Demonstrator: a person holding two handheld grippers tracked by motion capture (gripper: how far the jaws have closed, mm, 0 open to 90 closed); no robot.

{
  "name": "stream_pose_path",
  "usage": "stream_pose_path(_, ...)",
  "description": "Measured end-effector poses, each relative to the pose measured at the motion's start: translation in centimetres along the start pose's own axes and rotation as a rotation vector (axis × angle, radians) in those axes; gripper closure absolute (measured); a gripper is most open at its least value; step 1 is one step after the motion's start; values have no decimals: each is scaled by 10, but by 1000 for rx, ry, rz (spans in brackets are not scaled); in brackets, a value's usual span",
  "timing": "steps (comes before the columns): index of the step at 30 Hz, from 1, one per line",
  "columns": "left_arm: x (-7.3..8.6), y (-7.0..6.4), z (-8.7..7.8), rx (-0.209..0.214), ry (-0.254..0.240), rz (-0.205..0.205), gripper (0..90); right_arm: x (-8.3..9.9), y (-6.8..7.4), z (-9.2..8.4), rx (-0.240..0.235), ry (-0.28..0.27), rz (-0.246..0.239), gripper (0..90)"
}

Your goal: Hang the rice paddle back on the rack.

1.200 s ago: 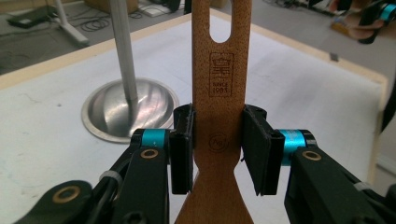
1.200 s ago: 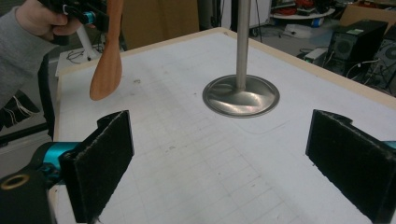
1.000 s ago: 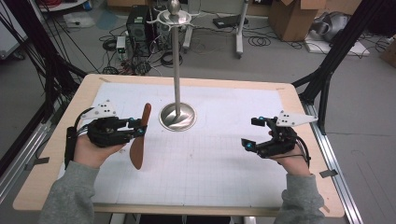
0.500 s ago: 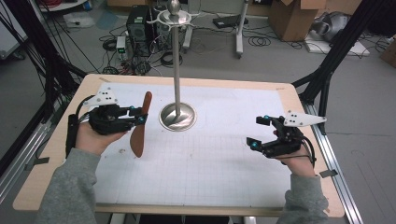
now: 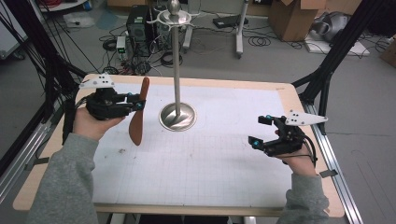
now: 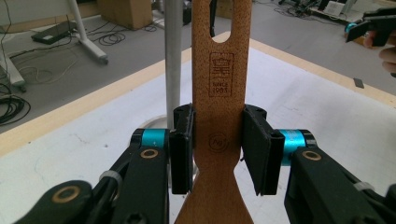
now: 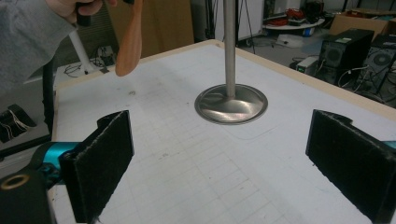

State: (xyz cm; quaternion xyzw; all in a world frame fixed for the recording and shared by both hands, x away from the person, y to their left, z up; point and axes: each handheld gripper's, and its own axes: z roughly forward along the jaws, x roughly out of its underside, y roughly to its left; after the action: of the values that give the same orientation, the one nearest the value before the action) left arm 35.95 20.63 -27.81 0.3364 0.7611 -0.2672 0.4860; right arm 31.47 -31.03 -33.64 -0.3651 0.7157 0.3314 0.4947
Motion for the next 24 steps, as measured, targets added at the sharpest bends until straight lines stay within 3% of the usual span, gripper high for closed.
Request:
stream_pose_path(19, -37, 24, -5, 7, -31, -10, 651, 3, -3, -4, 8, -4, 11, 62)
stream_pose_path(24, -48, 29, -3, -9, -25, 10, 651, 2, -4, -7, 9, -16, 15, 62)
